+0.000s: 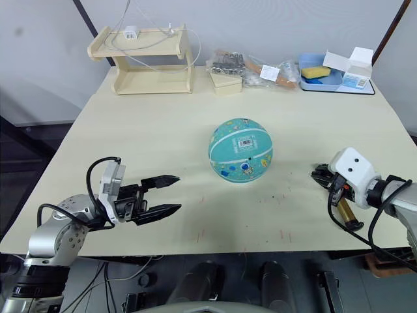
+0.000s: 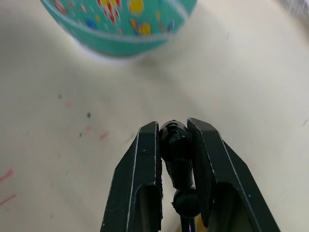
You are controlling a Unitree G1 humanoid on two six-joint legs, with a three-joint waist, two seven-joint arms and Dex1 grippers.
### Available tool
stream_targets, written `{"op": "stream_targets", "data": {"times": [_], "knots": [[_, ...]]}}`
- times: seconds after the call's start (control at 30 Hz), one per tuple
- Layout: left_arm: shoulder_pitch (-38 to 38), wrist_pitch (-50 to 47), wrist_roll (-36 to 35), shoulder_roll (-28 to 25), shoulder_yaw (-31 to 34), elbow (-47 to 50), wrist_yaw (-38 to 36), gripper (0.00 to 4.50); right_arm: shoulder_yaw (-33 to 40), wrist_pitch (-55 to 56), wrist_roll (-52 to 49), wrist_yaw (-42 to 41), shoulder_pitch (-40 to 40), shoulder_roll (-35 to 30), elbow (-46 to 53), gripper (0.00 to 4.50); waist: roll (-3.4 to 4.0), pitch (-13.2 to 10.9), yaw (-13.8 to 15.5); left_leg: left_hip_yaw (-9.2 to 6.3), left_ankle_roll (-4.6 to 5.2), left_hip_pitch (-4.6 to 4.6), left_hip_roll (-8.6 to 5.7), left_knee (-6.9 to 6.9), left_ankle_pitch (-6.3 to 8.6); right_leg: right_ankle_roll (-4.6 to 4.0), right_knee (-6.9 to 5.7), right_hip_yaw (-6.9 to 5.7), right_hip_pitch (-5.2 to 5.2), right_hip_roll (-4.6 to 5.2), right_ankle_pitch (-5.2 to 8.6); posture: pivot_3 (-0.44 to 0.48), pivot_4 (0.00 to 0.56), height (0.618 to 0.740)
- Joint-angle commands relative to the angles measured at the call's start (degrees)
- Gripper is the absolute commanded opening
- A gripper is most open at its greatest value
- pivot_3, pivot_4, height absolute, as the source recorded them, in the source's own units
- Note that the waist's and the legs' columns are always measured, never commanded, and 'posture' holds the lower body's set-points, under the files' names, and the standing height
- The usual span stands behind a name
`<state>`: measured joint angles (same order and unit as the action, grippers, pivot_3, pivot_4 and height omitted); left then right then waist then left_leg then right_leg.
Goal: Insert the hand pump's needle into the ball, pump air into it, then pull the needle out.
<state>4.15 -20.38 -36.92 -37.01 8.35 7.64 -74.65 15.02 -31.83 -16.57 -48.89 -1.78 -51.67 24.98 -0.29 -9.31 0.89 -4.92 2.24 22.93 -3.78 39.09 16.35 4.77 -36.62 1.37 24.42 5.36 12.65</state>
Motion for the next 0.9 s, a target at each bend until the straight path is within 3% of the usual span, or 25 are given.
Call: {"op": "stream_targets", "data": {"times": [0.03,0.1,0.13,0.17,0.37,0.57,0.7,0.8,0.9], "knots": [[-0.37,1.60,0.22,-0.08,0.04,0.88,0.01,4.50,2.98,2.77,0.44,-0.50,-2.11,-0.60,-1.90,2.31,0.00,0.00,0.04,-0.01,0.00,-0.01,0.00,0.00,0.00,0.00,0.00,-0.02,-0.01,0.00,0.00,0.000,0.150,0.740],[-0.61,1.94,0.37,-0.04,0.05,0.64,-0.17,4.50,6.58,1.94,-1.43,-1.08,-4.53,-0.47,0.26,3.41,0.03,-0.01,0.04,-0.01,0.00,-0.01,0.00,0.00,0.00,0.00,-0.01,-0.02,-0.01,-0.01,0.00,0.000,0.150,0.740],[-0.69,2.08,0.46,-0.05,0.11,0.37,-0.28,4.50,9.48,0.50,-3.39,-1.39,-5.93,-0.06,2.40,3.70,0.07,-0.03,0.11,-0.01,0.00,0.00,0.00,0.00,0.00,0.00,0.00,-0.02,0.00,-0.01,0.00,0.000,0.150,0.740],[-0.74,2.25,0.56,-0.06,0.13,0.12,-0.40,4.50,11.78,-0.81,-5.10,-1.59,-7.05,0.21,4.21,4.40,0.08,-0.04,0.06,-0.01,0.00,0.00,0.00,-0.01,0.00,0.00,0.00,-0.02,0.00,-0.01,0.01,0.000,0.150,0.740],[-0.68,3.05,0.98,-0.07,-0.02,-2.07,-0.78,4.50,24.56,-8.49,-16.50,-3.01,-12.58,2.18,12.96,4.46,0.09,-0.04,0.11,-0.03,0.01,-0.03,0.03,0.00,0.01,0.00,-0.04,-0.02,-0.02,-0.05,0.00,0.000,0.150,0.740],[-0.88,2.75,0.90,0.52,0.08,-3.60,0.13,4.50,31.82,-15.36,-30.96,0.66,-12.43,5.41,15.89,4.46,0.08,-0.04,0.02,-0.08,0.26,-0.17,0.03,0.03,0.15,0.00,-0.07,-0.07,-0.17,-0.04,0.00,0.000,0.150,0.740],[-1.20,1.81,0.32,1.65,1.23,-3.65,3.10,4.50,33.09,-13.25,-29.46,4.68,-12.39,6.73,15.36,4.46,0.08,-0.03,0.09,-0.08,0.25,-0.18,0.02,0.06,0.14,0.00,-0.12,-0.08,-0.18,-0.03,0.00,0.000,0.150,0.740],[-2.89,1.81,0.61,2.20,1.80,-2.57,5.22,4.50,32.26,-10.04,-23.00,7.56,-15.22,8.00,13.54,4.46,0.08,-0.03,0.07,-0.08,0.08,-0.18,0.02,0.06,0.05,0.00,-0.12,-0.09,-0.18,-0.03,0.00,0.000,0.150,0.740],[-4.87,2.51,1.08,2.45,2.56,-1.82,7.11,4.50,31.76,-3.75,-20.61,2.95,-19.10,10.15,9.77,4.46,0.06,-0.01,0.03,-0.06,0.04,-0.18,0.02,0.06,0.02,0.00,-0.08,-0.06,-0.18,-0.05,0.00,0.000,0.150,0.740]]}}
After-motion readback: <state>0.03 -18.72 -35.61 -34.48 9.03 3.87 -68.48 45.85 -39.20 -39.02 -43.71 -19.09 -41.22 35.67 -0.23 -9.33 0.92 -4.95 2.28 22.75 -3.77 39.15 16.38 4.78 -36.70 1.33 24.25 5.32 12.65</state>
